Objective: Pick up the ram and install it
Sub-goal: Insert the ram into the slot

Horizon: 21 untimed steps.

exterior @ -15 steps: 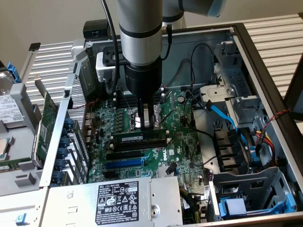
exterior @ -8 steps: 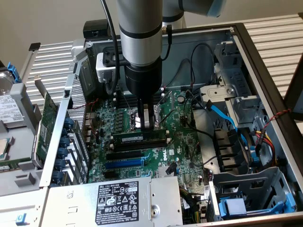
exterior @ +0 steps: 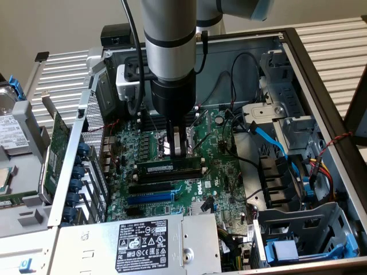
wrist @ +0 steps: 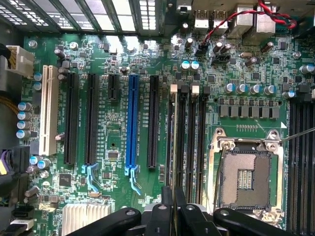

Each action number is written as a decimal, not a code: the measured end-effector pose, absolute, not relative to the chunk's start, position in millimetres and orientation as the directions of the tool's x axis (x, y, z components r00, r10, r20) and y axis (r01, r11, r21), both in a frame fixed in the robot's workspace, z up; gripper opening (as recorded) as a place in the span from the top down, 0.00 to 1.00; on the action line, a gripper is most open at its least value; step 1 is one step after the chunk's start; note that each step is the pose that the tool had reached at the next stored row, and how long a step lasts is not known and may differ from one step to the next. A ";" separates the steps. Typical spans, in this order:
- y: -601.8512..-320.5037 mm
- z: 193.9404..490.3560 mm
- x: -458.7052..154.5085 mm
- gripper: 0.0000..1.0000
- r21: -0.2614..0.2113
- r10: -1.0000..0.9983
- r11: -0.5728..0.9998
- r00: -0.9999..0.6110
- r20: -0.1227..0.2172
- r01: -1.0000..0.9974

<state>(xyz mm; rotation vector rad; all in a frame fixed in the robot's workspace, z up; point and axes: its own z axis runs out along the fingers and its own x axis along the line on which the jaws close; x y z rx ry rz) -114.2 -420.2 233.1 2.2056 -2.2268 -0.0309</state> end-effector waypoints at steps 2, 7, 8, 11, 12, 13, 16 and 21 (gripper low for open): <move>-420.0 233.0 -114.2 0.87 0.019 -1.000 0.010 -0.010 -0.009 -1.000; -419.8 232.1 -114.2 0.87 0.018 -1.000 0.009 -0.010 -0.009 -1.000; -419.8 232.0 -114.2 0.87 0.018 -1.000 0.010 -0.010 -0.009 -1.000; -419.7 231.6 -114.6 0.87 0.018 -1.000 0.010 -0.010 -0.009 -1.000; -419.7 231.6 -114.6 0.87 0.018 -1.000 0.010 -0.010 -0.009 -1.000; -419.7 231.5 -114.6 0.87 0.018 -1.000 0.009 -0.010 -0.009 -1.000; -420.0 230.3 -115.3 0.87 0.017 -1.000 0.010 -0.010 -0.009 -1.000; -420.2 230.1 -115.2 0.87 0.015 -1.000 0.009 -0.009 -0.009 -1.000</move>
